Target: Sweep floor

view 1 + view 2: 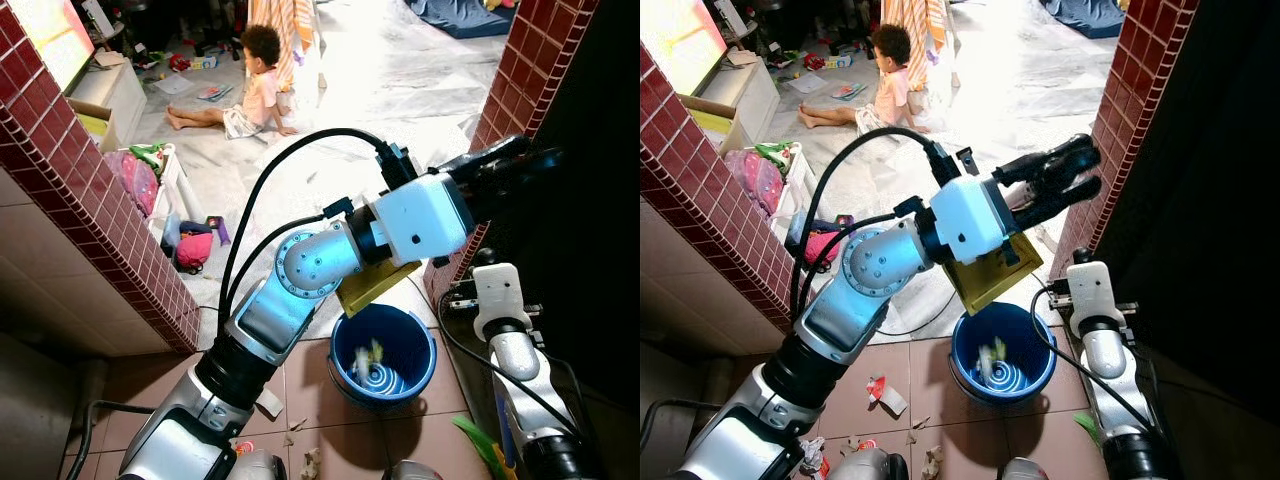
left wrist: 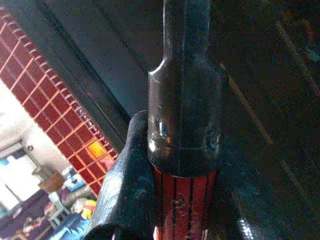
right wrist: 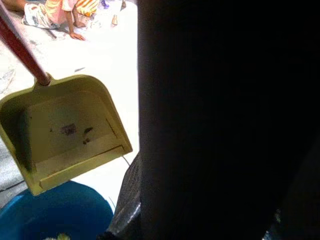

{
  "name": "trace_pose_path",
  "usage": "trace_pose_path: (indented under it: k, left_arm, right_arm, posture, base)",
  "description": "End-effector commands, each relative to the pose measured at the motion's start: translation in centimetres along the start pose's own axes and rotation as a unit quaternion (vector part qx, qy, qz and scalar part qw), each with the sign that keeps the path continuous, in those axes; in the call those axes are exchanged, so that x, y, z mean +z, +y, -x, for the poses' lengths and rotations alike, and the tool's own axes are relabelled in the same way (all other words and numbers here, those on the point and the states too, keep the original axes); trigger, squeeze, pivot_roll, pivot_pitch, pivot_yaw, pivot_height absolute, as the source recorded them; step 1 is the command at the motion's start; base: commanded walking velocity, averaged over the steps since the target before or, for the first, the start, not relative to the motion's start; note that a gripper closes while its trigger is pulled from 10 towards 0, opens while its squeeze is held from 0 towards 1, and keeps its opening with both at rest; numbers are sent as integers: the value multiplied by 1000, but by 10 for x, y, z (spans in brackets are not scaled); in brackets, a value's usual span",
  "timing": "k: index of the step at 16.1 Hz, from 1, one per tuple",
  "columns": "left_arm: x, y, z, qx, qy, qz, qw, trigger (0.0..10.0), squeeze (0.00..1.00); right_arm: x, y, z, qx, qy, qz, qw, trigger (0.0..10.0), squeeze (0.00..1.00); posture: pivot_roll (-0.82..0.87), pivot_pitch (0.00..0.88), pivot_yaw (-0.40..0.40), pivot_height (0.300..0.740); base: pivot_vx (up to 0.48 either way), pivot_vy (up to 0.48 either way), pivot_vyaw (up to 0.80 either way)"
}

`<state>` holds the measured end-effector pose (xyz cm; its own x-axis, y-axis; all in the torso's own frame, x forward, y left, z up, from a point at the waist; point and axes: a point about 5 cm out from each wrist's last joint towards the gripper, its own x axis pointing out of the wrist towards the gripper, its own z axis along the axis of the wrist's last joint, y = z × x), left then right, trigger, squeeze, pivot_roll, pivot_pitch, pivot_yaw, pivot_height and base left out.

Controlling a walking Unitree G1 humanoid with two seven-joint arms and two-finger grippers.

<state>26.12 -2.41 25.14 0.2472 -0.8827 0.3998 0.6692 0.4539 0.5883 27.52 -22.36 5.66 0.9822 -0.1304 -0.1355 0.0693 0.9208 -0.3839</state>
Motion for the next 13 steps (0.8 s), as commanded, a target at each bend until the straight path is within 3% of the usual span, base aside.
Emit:
trace_pose_path:
  k: [1, 3, 5, 7, 10, 11, 13]
  left_arm:
    - [15, 16, -3, 34, -27, -22, 999, 10000, 0]
    - [13, 39, 3, 112, -18, -4, 994, 10000, 0]
    - [19, 75, 14, 219, -30, 37, 975, 10000, 0]
    - [22, 91, 20, 260, -35, 40, 964, 10000, 0]
    - [41, 146, 49, 387, -57, 16, 920, 10000, 0]
    - [49, 172, 70, 444, -52, -18, 894, 10000, 0]
    - [43, 180, 86, 462, -21, -42, 885, 10000, 0]
  right_arm:
    - [0, -1, -1, -3, 0, 20, 1000, 10000, 0]
    - [0, 2, -3, 9, 1, 12, 1000, 10000, 0]
    - [0, 9, -4, 36, 2, 0, 999, 10000, 0]
    - [0, 13, -5, 49, 5, -4, 999, 10000, 0]
    - [0, 26, -7, 86, 11, -12, 996, 10000, 0]
    - [0, 29, -7, 92, 13, -13, 996, 10000, 0]
    - [-1, 30, -7, 94, 13, -13, 995, 10000, 0]
  posture:
    - [-32, 0, 40, 740]
    - [-31, 0, 35, 740]
    - [-23, 0, 28, 740]
    - [-14, 0, 25, 740]
    - [-3, 0, 21, 740]
    - [2, 0, 19, 740]
    - [4, 0, 21, 740]
  base:
    - [0, 0, 0]
    - [0, 0, 0]
    - [0, 0, 0]
    - [0, 0, 0]
    - [0, 0, 0]
    - [0, 0, 0]
    - [0, 0, 0]
